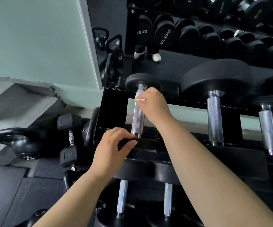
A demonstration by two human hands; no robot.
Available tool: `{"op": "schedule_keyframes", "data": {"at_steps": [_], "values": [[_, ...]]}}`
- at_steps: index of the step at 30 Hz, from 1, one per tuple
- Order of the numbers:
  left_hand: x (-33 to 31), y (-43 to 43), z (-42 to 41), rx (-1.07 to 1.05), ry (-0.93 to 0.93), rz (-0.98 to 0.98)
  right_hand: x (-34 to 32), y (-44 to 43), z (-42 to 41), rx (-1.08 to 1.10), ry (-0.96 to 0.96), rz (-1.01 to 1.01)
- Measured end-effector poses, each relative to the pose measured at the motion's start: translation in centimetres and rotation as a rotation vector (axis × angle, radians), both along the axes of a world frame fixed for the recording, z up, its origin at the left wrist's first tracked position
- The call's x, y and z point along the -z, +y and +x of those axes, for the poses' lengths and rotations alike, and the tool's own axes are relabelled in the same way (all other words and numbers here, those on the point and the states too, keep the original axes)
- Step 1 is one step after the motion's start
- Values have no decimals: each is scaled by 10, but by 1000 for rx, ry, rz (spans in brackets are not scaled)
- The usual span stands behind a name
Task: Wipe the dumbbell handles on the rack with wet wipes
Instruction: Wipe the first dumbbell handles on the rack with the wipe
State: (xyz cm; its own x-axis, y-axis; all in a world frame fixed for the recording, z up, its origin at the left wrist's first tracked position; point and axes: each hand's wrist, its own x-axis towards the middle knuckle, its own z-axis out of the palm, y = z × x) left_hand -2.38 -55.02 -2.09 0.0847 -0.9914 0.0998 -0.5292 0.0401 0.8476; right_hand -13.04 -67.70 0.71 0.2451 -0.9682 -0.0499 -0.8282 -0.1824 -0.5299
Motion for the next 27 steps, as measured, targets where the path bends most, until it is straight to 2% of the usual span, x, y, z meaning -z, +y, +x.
{"op": "schedule_keyframes", "data": {"at_steps": [2, 4, 6, 8, 12, 17, 21, 27], "values": [[1, 0, -1, -10, 17, 2, -7, 20, -7, -111, -7, 138], [1, 0, -1, -18, 28, 0, -12, 42, -11, -251, 69, 265], [2, 1, 0, -17, 23, -7, -13, 47, -10, -309, 157, 245], [1, 1, 0, -21, 13, -5, -11, 36, -7, -252, 152, 161], [-3, 3, -3, -47, 46, 7, -8, 20, 3, 4, 43, 39], [-4, 4, -3, -48, 54, 1, -11, 46, -12, -167, 30, 182], [-8, 5, -6, -54, -4, -9, -20, 68, -31, -8, -166, 148], [-15, 14, -16, -98, -157, -3, -64, 91, -72, 253, -675, 277]]}}
